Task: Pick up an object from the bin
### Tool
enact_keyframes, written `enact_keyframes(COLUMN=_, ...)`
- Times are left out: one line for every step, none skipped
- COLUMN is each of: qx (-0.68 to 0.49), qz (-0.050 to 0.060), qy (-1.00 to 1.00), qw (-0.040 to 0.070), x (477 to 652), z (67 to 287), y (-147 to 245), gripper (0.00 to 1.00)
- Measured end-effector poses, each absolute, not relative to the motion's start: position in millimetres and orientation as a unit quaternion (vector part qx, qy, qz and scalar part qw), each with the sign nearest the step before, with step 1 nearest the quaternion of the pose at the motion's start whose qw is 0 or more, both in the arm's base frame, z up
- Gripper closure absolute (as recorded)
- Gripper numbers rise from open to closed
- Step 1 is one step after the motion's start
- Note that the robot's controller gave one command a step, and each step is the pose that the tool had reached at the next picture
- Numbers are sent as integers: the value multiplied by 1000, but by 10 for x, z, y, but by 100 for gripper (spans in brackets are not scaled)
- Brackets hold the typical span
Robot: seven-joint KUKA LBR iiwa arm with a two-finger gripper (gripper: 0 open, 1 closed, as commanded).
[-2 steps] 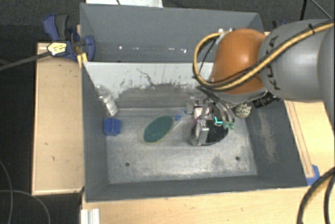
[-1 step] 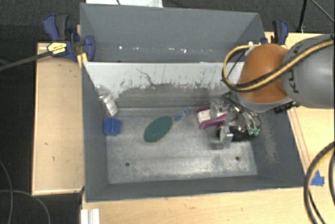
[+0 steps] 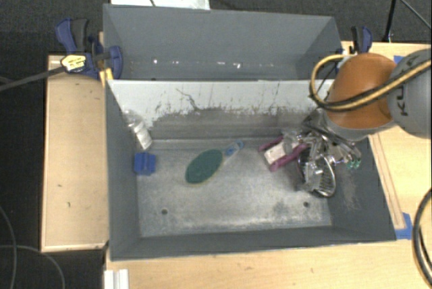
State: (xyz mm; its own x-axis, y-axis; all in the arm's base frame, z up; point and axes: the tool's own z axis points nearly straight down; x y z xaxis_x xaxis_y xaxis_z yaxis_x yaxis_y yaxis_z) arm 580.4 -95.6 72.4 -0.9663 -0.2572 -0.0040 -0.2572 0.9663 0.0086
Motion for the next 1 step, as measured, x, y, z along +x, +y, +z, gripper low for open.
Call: enact_keyframes(qx=-129, qz=3, qy=992, qw=15, x=5883, z=798, y=-936, gripper=100)
